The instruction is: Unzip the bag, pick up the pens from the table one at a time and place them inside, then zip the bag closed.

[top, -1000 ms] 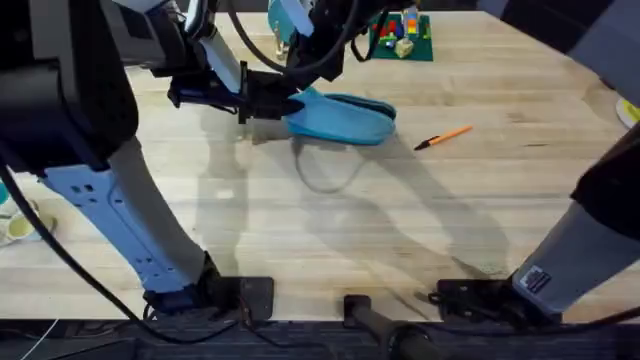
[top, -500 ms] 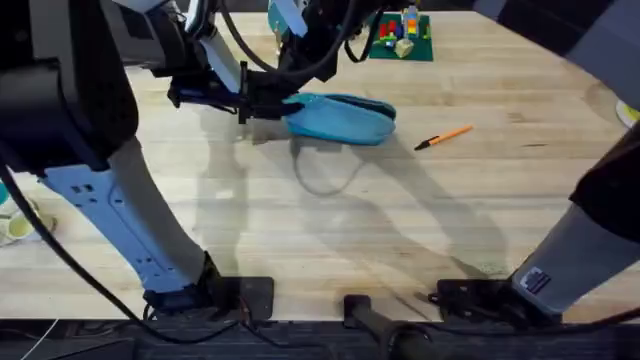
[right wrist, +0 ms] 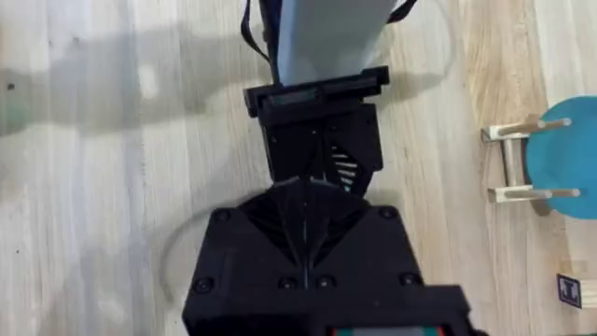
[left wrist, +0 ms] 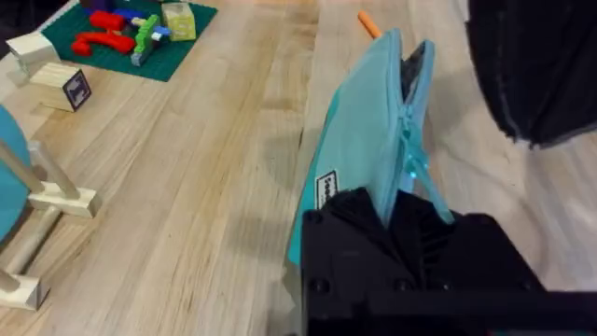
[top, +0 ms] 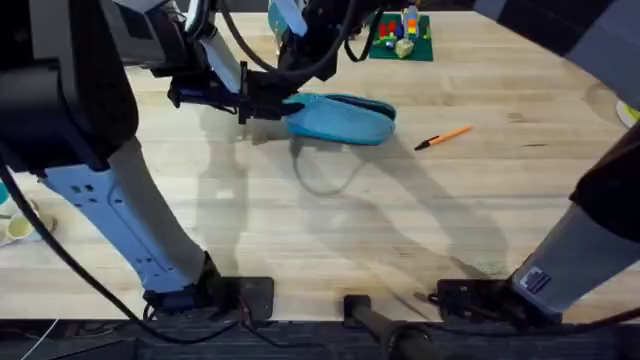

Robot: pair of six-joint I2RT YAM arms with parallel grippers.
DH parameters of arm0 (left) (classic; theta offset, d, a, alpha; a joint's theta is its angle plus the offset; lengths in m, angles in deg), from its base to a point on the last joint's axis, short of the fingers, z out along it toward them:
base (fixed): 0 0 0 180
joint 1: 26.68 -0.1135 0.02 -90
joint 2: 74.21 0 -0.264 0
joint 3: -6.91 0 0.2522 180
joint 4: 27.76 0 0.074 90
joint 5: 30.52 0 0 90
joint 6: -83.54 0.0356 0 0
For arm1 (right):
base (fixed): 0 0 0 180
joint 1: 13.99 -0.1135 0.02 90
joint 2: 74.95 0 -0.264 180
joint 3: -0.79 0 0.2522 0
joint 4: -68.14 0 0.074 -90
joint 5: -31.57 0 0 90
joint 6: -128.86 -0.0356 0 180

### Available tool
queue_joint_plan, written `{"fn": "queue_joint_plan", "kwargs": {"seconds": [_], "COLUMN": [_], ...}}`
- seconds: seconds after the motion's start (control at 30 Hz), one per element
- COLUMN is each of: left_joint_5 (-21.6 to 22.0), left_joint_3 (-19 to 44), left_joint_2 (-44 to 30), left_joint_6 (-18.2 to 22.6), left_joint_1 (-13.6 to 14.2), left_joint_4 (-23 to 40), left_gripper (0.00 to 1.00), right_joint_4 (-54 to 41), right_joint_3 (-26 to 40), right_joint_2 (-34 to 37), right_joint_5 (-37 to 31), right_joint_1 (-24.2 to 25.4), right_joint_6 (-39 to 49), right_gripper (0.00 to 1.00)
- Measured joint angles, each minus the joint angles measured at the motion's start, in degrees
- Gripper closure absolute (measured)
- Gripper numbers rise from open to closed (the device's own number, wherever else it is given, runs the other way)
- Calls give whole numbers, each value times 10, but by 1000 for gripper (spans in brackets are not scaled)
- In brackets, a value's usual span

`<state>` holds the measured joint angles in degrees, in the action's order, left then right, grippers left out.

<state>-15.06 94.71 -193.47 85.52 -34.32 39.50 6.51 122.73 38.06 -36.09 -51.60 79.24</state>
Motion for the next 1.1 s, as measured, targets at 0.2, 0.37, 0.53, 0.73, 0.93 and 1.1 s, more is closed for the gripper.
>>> {"fn": "queue_joint_plan", "kwargs": {"seconds": [0.2, 0.37, 0.53, 0.73, 0.93, 1.1], "left_joint_5": [0, 0, 0, 0, 0, 0], "left_joint_3": [0, 0, 0, 0, 0, 0], "left_joint_2": [0, 0, 0, 0, 0, 0], "left_joint_6": [0, 0, 0, 0, 0, 0], "left_joint_1": [0, 0, 0, 0, 0, 0], "left_joint_4": [0, 0, 0, 0, 0, 0], "left_gripper": [959, 959, 959, 959, 959, 959], "right_joint_4": [6, 4, -11, -43, -80, -85], "right_joint_3": [0, 0, 0, 2, 3, 3], "right_joint_2": [0, 0, 0, 0, -6, -54], "right_joint_5": [0, 0, 0, 0, 0, 0], "right_joint_1": [0, 0, 0, 3, 19, 44], "right_joint_6": [0, 0, -1, -1, -1, -3], "right_gripper": [971, 971, 971, 966, 814, 288]}}
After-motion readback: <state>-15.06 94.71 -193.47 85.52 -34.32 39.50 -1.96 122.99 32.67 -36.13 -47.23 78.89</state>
